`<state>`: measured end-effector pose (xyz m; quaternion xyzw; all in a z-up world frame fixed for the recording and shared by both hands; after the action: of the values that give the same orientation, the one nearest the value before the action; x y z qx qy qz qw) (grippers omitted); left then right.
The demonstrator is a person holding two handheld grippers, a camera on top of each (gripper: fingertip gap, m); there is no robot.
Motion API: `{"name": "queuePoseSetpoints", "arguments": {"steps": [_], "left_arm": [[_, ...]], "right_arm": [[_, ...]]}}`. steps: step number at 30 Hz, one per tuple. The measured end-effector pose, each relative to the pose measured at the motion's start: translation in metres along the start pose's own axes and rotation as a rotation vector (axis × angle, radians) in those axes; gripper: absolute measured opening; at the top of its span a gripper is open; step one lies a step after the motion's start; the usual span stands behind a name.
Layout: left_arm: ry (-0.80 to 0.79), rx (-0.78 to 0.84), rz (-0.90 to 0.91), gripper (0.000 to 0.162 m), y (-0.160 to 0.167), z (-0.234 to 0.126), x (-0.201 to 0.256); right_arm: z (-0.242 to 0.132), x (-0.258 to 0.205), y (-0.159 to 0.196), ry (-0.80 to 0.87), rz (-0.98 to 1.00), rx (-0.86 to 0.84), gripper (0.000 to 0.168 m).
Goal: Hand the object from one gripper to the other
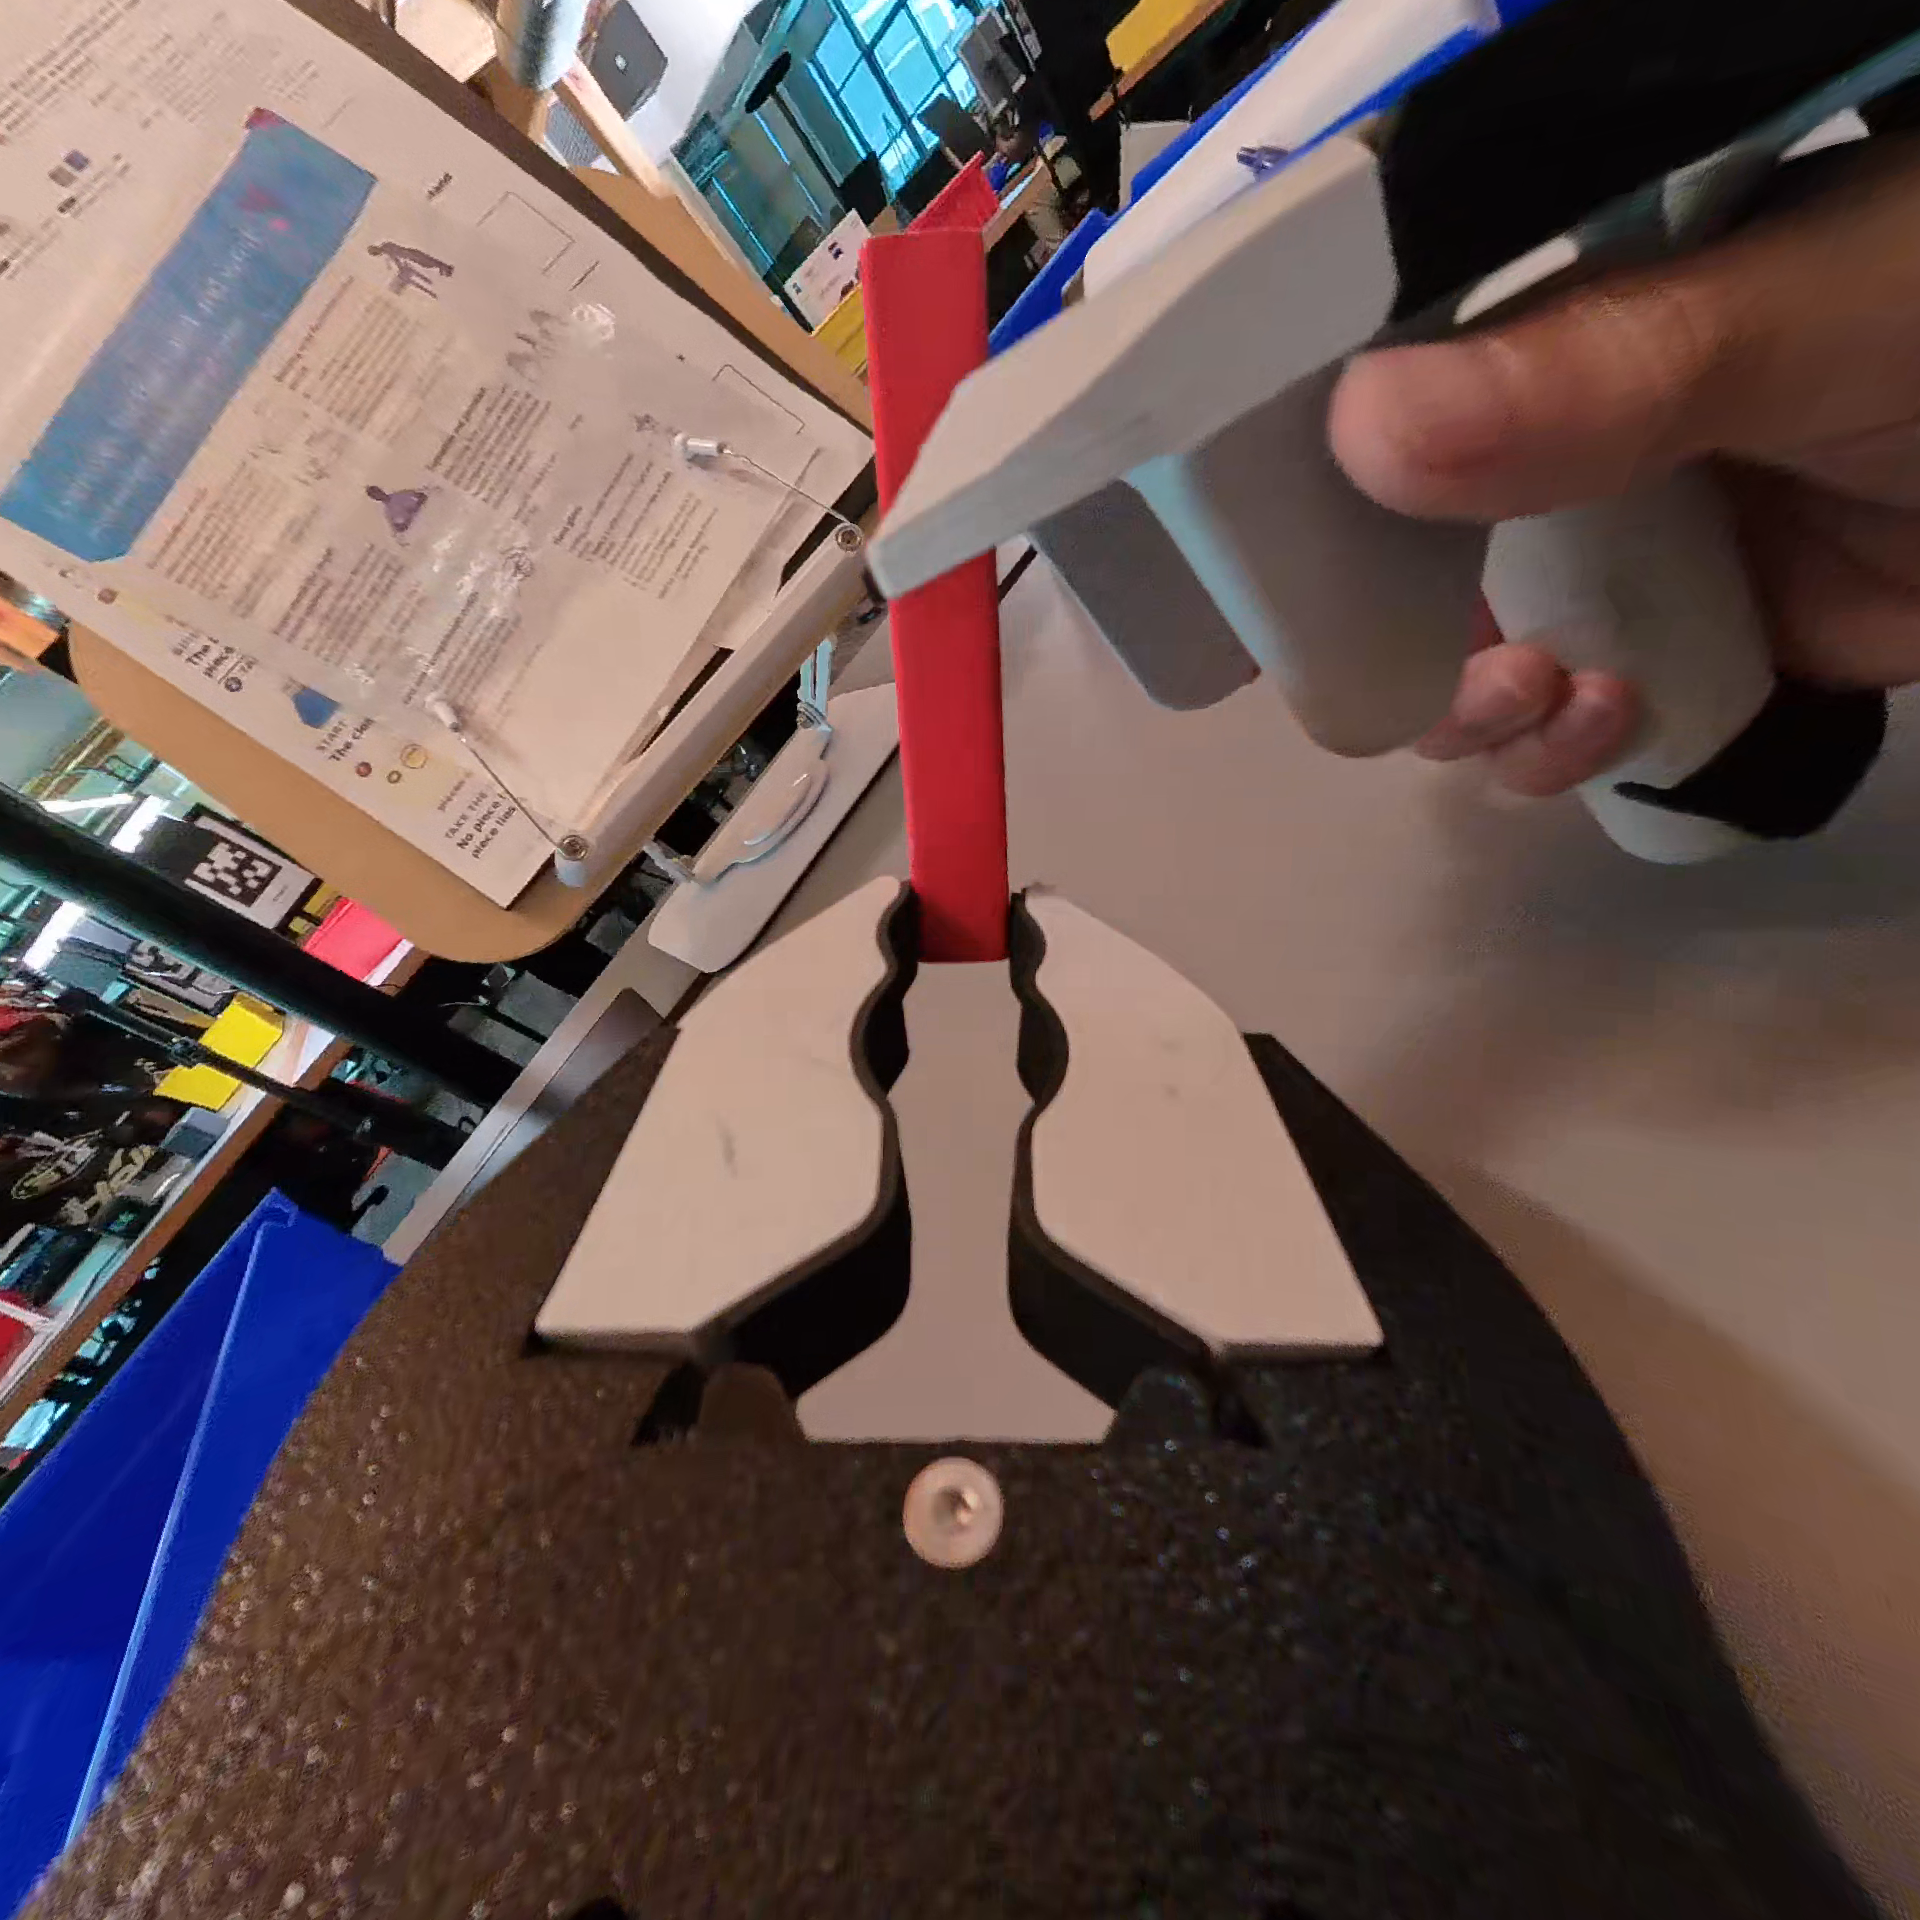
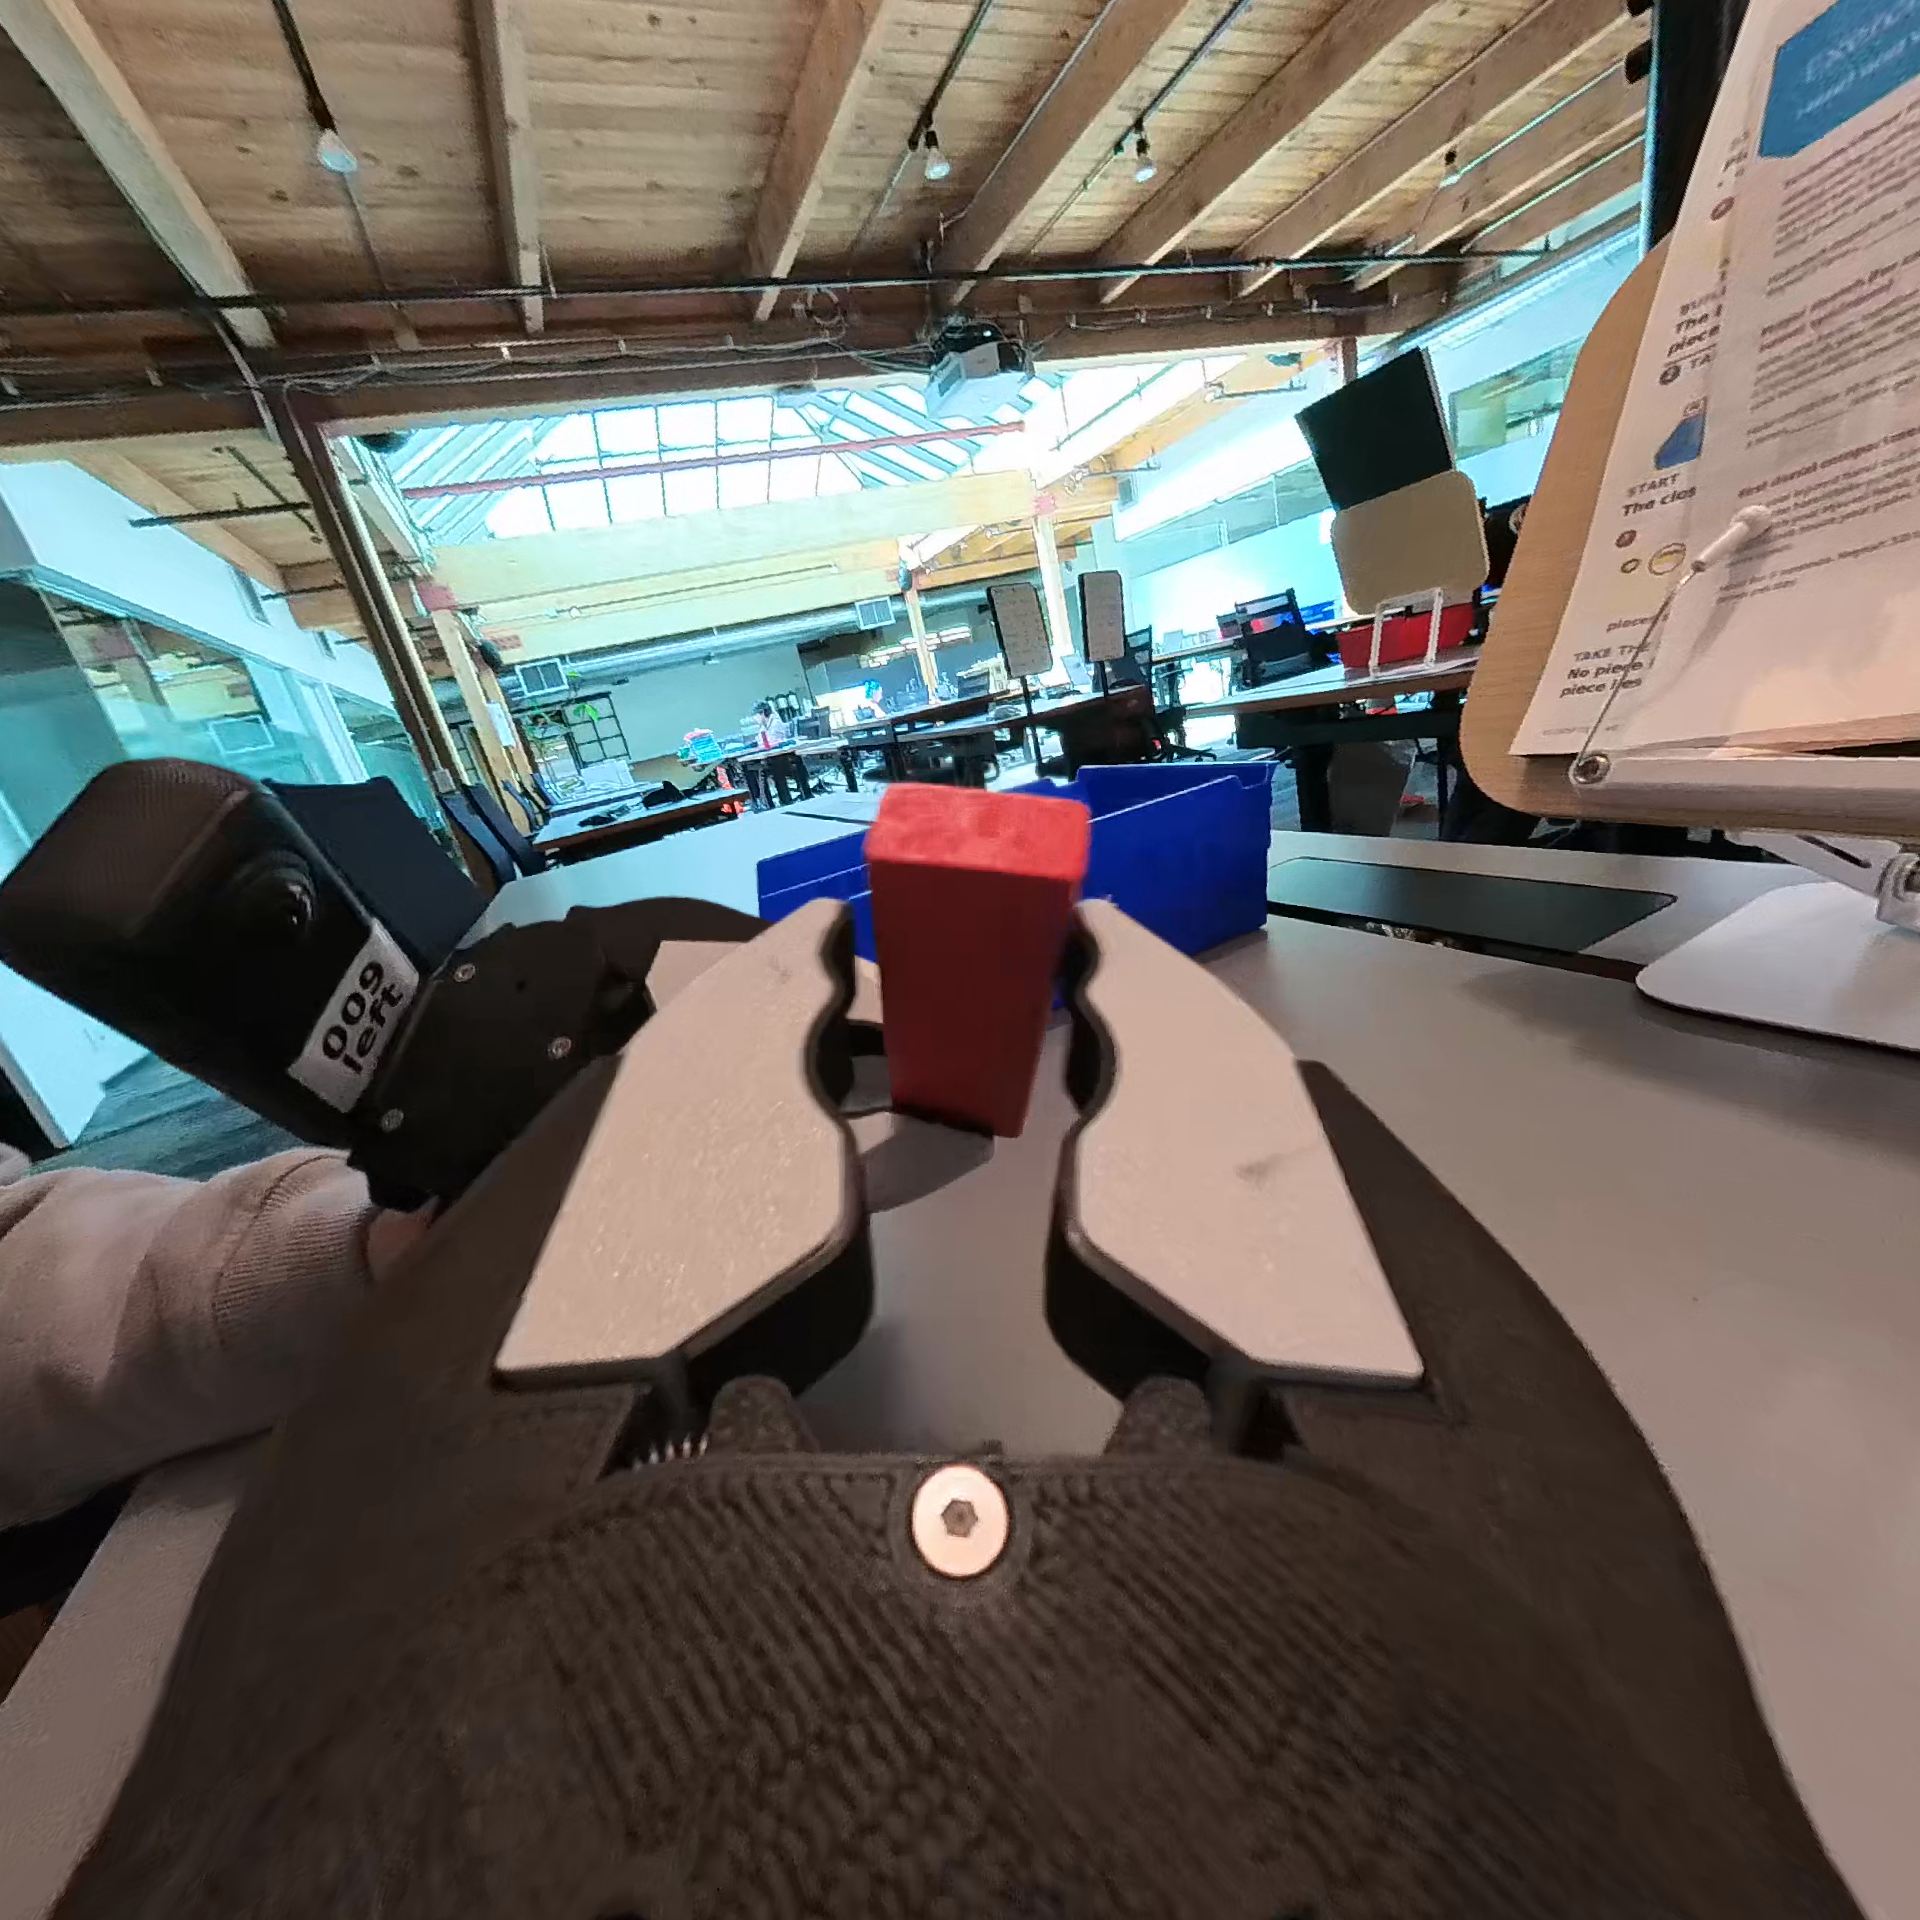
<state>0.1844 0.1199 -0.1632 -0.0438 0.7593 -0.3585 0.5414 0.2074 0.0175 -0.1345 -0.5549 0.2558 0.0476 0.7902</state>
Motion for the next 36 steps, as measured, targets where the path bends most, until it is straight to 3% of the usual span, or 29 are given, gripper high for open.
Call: {"name": "queuePoseSetpoints", "arguments": {"steps": [5, 9, 10, 14, 16, 18, 24, 27, 31, 36], "left_arm": [[0.097, 0.103, -0.072, 0.019, -0.003, -0.001, 0.004], [0.338, 0.215, -0.241, 0.056, -0.003, -0.004, 0.010], [0.395, 0.229, -0.269, 0.058, -0.003, -0.005, 0.012], [0.599, 0.321, -0.341, 0.056, -0.009, -0.013, 0.021], [0.654, 0.350, -0.354, 0.056, -0.012, -0.015, 0.025], [0.669, 0.360, -0.344, 0.056, -0.013, -0.015, 0.028], [0.699, 0.396, -0.376, 0.034, -0.013, -0.017, 0.026], [0.610, 0.349, -0.359, 0.034, -0.009, -0.013, 0.018], [0.299, 0.202, -0.327, 0.034, 0.003, -0.004, -0.004], [-0.049, -0.053, 0.080, 0.034, 0.017, -0.002, -0.016]], "right_arm": [[-0.003, -0.001, -0.005, -0.094, -0.018, -0.071, 0.034], [-0.010, -0.013, 0.001, -0.326, -0.065, -0.237, 0.034], [-0.012, -0.016, 0.002, -0.348, -0.107, -0.249, 0.034], [-0.015, -0.022, 0.009, -0.380, -0.258, -0.322, 0.034], [-0.015, -0.026, 0.009, -0.416, -0.238, -0.311, 0.034], [-0.016, -0.029, 0.008, -0.452, -0.220, -0.294, 0.034], [-0.018, -0.033, 0.007, -0.476, -0.225, -0.310, 0.034], [-0.014, -0.022, 0.004, -0.379, -0.174, -0.268, 0.034], [-0.007, -0.003, 0.000, -0.194, -0.040, -0.152, 0.042], [0.001, -0.002, 0.003, -0.102, 0.060, -0.095, 0.049]]}}
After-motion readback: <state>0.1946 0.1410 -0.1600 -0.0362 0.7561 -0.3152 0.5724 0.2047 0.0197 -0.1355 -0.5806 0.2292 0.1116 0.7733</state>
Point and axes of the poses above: each gripper's, where its closed fingertips meet, z out along the fingers, y out of its underside, x = y × z across the jaws, the point moved 6 cm from there along -z, back along the fingers, and after that the axes turned 15 degrees about z, right-handed, at the moved point
